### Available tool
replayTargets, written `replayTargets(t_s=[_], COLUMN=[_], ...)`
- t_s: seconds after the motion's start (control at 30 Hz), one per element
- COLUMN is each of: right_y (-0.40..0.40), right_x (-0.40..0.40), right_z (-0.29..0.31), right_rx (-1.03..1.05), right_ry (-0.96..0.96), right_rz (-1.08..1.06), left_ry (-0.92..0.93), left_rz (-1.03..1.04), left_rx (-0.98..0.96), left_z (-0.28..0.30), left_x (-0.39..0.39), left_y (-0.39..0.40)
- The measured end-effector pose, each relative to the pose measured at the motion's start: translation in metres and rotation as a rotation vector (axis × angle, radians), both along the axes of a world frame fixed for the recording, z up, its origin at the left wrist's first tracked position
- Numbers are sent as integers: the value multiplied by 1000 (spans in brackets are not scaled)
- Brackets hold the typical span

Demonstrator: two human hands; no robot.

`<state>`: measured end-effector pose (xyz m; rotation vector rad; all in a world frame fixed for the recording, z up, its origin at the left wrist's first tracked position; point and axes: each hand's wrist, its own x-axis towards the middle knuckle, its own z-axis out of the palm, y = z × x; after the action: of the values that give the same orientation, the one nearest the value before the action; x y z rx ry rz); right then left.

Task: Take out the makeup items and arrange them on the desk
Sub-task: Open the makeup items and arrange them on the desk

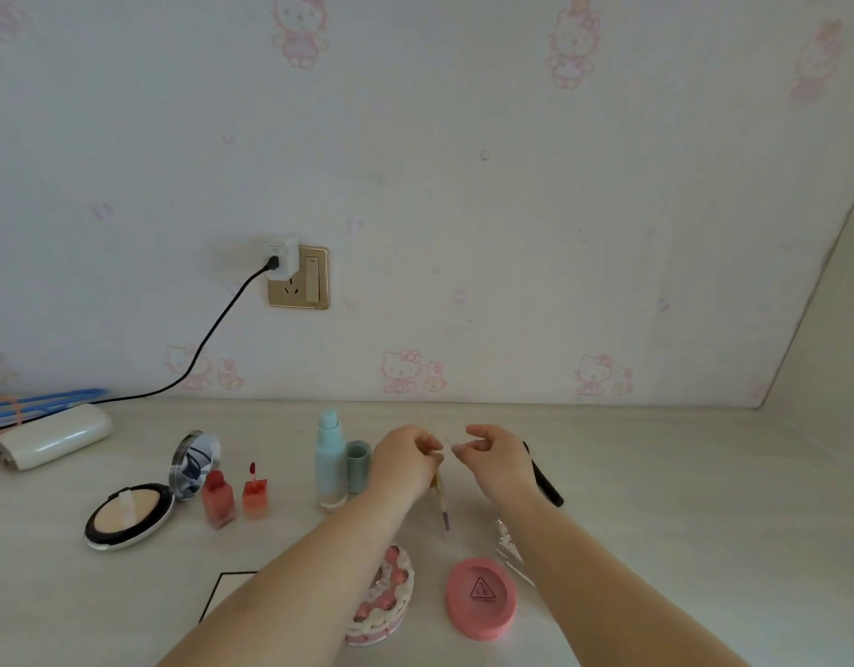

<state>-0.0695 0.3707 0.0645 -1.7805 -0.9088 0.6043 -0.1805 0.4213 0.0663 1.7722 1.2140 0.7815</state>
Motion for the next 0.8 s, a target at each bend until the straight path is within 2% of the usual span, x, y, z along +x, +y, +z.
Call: replayTargets(t_s=[0.17,0.3,0.6,0.8], right_y=[4,8,13,14], right_x=[4,6,4,3], right_z=[-8,-12,-13,-13], right_rx=[-162,-245,-347,-343], right_ry=[-195,-267,-464,-482], right_rz=[62,90,156,150], left_ry=[323,511,595,564], left_rz=[-96,-132,-99,-94], left_rx=[166,273,307,266], left_z=[-13,-19,-23,-22], left_x=[1,-2,-5,-5], left_y=[4,7,12,14])
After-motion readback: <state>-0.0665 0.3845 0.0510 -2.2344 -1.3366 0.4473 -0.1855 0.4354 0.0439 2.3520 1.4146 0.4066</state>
